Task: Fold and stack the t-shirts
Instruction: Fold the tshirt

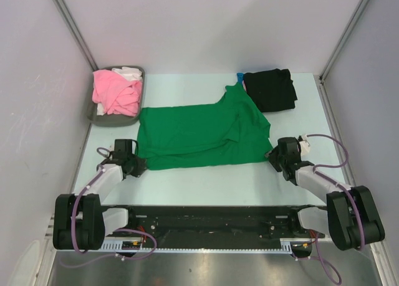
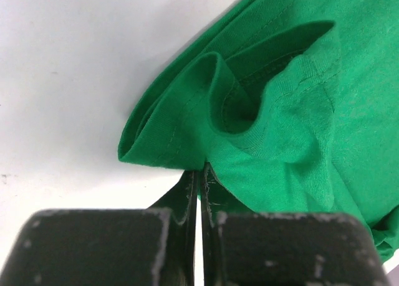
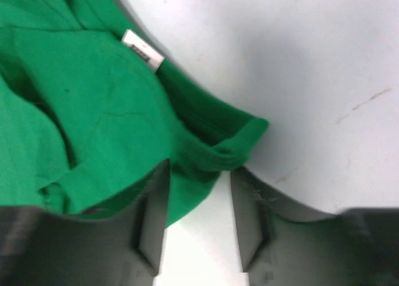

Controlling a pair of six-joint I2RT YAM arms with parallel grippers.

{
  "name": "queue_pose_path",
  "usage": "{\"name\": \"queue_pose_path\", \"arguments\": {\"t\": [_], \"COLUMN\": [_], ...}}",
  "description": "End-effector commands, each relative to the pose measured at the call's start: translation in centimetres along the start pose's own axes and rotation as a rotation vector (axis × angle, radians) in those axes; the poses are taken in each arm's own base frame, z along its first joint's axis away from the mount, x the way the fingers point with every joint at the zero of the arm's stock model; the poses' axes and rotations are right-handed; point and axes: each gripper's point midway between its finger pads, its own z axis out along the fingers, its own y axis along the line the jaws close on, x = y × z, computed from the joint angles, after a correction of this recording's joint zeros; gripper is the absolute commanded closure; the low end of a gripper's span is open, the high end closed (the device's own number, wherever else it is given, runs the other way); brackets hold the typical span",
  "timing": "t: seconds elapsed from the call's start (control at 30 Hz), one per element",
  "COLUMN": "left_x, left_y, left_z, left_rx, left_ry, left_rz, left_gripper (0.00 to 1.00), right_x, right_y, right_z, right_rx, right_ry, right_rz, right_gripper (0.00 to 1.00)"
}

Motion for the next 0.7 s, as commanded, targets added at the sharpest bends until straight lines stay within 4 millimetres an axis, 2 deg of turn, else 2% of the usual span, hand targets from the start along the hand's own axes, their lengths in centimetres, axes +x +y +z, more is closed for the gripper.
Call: {"name": "queue_pose_path", "arguments": {"t": [0.0,0.03,0.07,0.17,0.2,0.23,0.33,0.4,0.47,0.5,0.57,0.67], "left_x": [1.2,1.3,1.2,1.3,1.2,1.0,0.0,-1.2,-1.6,-2.2,-2.3,-1.6], "left_y": [3.2,3.3,3.3,3.0,2.7,2.5,1.1,-0.6,-1.3,-2.2,-2.0,-0.8], "left_z": [0.1,0.0,-0.1,-0.9,-1.3,-2.0,-4.2,-6.1,-7.6,-8.6,-9.4,-9.4], "left_rx": [-0.076,-0.076,-0.073,-0.046,-0.032,-0.017,0.032,0.081,0.104,0.128,0.124,0.11], "left_ry": [0.049,0.049,0.052,0.07,0.065,0.057,0.025,-0.011,-0.025,-0.041,-0.05,-0.045], "left_rz": [0.014,0.015,0.017,0.02,0.023,0.026,0.039,0.046,0.056,0.059,0.065,0.067], "left_gripper": [1.0,1.0,1.0,1.0,1.0,1.0,1.0,1.0,1.0,1.0,1.0,1.0], "right_x": [-0.8,-1.1,-1.3,-2.0,-3.3,-3.7,-6.8,-8.1,-9.7,-9.9,-9.9,-9.1], "right_y": [-2.3,-2.6,-2.7,-2.6,-1.4,-1.4,0.9,1.6,2.6,2.6,2.1,0.5], "right_z": [1.1,1.1,1.0,-0.1,-1.3,-2.2,-6.0,-7.7,-9.8,-10.3,-11.0,-11.8], "right_rx": [0.096,0.105,0.106,0.094,0.044,0.049,-0.017,-0.027,-0.041,-0.04,-0.026,0.013], "right_ry": [-0.028,-0.034,-0.036,-0.037,-0.086,-0.094,-0.186,-0.22,-0.258,-0.265,-0.263,-0.243], "right_rz": [-0.004,-0.008,-0.001,0.0,0.003,-0.015,-0.033,-0.06,-0.074,-0.078,-0.083,-0.087], "right_gripper": [0.65,0.77,1.0,1.0,1.0,1.0,1.0,1.0,1.0,1.0,1.0,1.0]}}
